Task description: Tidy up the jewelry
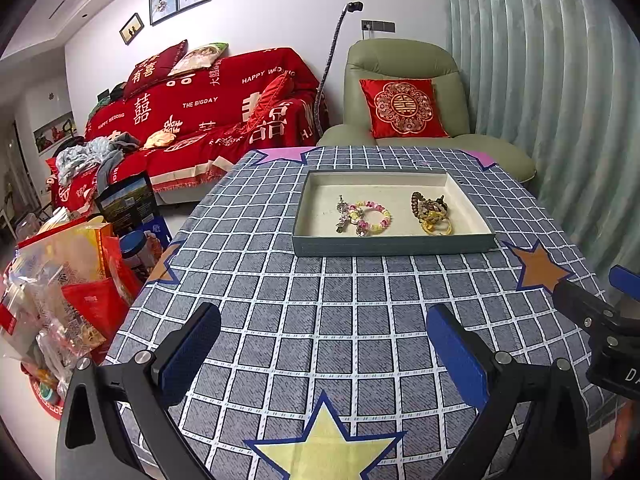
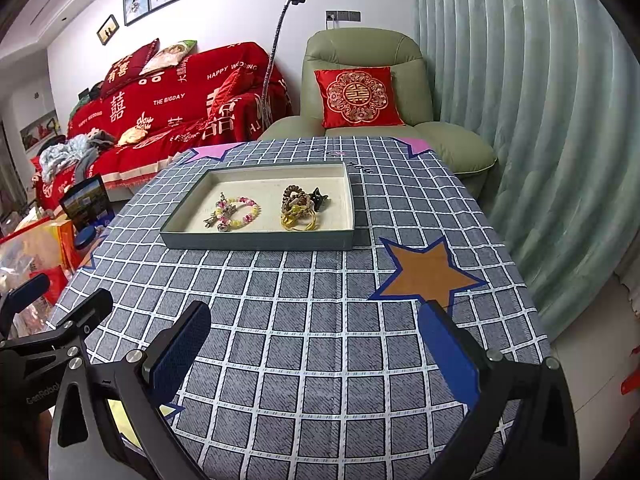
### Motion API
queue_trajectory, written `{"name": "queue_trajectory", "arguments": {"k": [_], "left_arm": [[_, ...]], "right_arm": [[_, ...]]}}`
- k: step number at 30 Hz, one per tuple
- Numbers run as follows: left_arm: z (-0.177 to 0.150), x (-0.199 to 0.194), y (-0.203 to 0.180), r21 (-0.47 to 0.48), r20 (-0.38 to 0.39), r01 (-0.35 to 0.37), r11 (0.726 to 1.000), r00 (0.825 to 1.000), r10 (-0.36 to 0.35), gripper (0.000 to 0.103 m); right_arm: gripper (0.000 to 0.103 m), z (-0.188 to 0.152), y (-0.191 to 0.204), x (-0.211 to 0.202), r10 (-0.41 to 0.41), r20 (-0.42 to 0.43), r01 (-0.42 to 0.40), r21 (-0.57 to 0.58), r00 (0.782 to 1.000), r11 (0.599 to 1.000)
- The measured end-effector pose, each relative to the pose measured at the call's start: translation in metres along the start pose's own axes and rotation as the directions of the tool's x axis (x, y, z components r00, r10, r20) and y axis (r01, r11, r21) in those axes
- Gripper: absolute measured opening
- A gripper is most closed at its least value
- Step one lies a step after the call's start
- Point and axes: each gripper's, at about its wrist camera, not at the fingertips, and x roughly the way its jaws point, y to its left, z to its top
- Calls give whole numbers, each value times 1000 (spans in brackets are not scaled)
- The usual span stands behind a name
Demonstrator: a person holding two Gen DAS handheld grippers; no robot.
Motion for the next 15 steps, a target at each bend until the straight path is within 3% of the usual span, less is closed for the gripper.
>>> {"name": "queue_trajectory", "arguments": {"k": [15], "left_arm": [[0,1,2,-8,1,35,999,999,-35,103]], "right_arm": [[103,-7,3,-4,4,-12,-4,0,1000,1000]]}}
